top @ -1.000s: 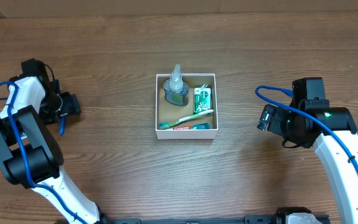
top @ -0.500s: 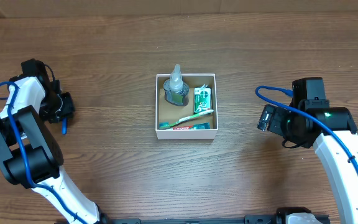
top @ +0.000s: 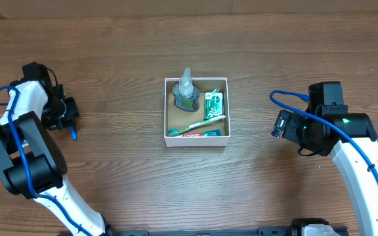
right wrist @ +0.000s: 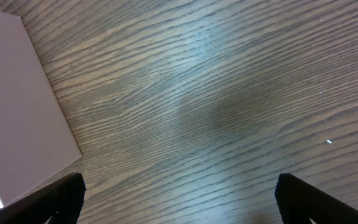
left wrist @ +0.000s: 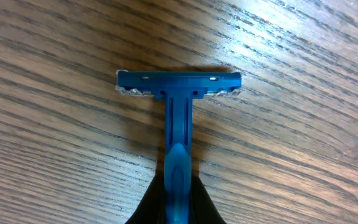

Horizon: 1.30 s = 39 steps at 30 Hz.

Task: Pack container
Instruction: 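Move the left gripper to the blue razor and grasp it, then carry the razor into the box and release it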

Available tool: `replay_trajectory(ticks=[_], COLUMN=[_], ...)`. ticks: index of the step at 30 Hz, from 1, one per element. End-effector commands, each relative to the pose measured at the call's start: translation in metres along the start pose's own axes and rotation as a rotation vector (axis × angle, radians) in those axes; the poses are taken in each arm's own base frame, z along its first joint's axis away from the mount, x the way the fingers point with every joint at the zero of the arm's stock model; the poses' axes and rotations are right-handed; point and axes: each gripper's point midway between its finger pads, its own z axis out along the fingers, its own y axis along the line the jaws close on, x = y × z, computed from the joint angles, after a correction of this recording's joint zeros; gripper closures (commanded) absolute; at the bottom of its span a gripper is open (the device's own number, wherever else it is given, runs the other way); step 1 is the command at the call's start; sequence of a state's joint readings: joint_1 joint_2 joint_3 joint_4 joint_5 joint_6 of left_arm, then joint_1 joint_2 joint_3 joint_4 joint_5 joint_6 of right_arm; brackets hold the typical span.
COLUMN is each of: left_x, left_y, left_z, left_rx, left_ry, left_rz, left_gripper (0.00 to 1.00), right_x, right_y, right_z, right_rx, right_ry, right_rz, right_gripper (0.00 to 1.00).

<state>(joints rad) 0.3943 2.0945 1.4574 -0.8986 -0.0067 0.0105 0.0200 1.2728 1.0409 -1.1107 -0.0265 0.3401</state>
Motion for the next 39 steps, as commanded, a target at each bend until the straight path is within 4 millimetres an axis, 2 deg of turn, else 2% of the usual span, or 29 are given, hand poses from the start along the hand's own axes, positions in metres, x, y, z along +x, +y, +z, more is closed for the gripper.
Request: replay_trajectory(ticks=[1, 4, 7, 10, 14, 16, 18, 20, 21, 25, 26, 27, 30, 34, 36, 39], left_x=[0.003, -0.005, -0.011, -0.008, 0.018, 0.041, 0.068, 0.094, 0.116, 0.155, 0.162, 0.171, 0.178, 0.175, 0.173, 0.173], left_y=[-0.015, -0.030, -0.056, -0.100, -0.165, -0.205, -0.244, -0.275, -0.298, -0.338, -0.346, -0.358, -0.367, -0.367, -0.366, -0.366], left_z=[-0.005, -0.028, -0.069, -0.121, -0.183, -0.209, -0.223, -0.224, -0.220, -0.201, -0.194, -0.177, -0.147, -0.112, -0.100, -0.096], left_rx=[0.057, 0.082, 0.097, 0.141, 0.181, 0.201, 0.224, 0.248, 0.270, 0.298, 0.299, 0.296, 0.277, 0.247, 0.235, 0.232], left_ry=[0.008, -0.050, -0.153, -0.280, -0.434, -0.509, -0.553, -0.555, -0.537, -0.479, -0.462, -0.424, -0.352, -0.266, -0.238, -0.229], left_rz=[0.022, 0.052, 0.113, 0.232, 0.474, 0.652, 0.845, 0.974, 1.058, 1.194, 1.219, 1.256, 1.284, 1.255, 1.251, 1.251], left_gripper=[0.96, 0.96, 0.96, 0.96, 0.96, 0.96, 0.96, 0.96, 0.96, 0.96, 0.96, 0.96, 0.96, 0.96, 0.94, 0.89], right_x=[-0.005, -0.005, -0.005, -0.005, -0.006, -0.006, -0.007, -0.007, -0.008, -0.008, -0.008, -0.008, -0.008, -0.008, -0.008, -0.008], right_y=[0.002, 0.002, 0.002, 0.002, 0.002, 0.002, 0.003, 0.003, 0.003, 0.003, 0.003, 0.003, 0.003, 0.003, 0.003, 0.003], right_z=[-0.004, -0.004, -0.004, -0.004, -0.004, -0.004, -0.004, -0.004, -0.004, -0.004, -0.004, -0.004, -0.004, -0.004, -0.004, -0.004], right_rx=[-0.010, -0.009, -0.009, -0.009, -0.010, -0.011, -0.012, -0.013, -0.014, -0.014, -0.014, -0.014, -0.014, -0.014, -0.014, -0.014], right_ry=[-0.021, -0.020, -0.021, -0.021, -0.021, -0.024, -0.027, -0.029, -0.031, -0.031, -0.031, -0.031, -0.030, -0.030, -0.031, -0.030], right_rz=[0.002, 0.001, 0.002, 0.002, 0.002, 0.002, 0.001, 0.001, 0.001, 0.001, 0.001, 0.001, 0.001, 0.001, 0.001, 0.001], right_gripper=[0.00, 0.00, 0.00, 0.00, 0.00, 0.00, 0.00, 0.00, 0.00, 0.00, 0.00, 0.00, 0.00, 0.00, 0.00, 0.00])
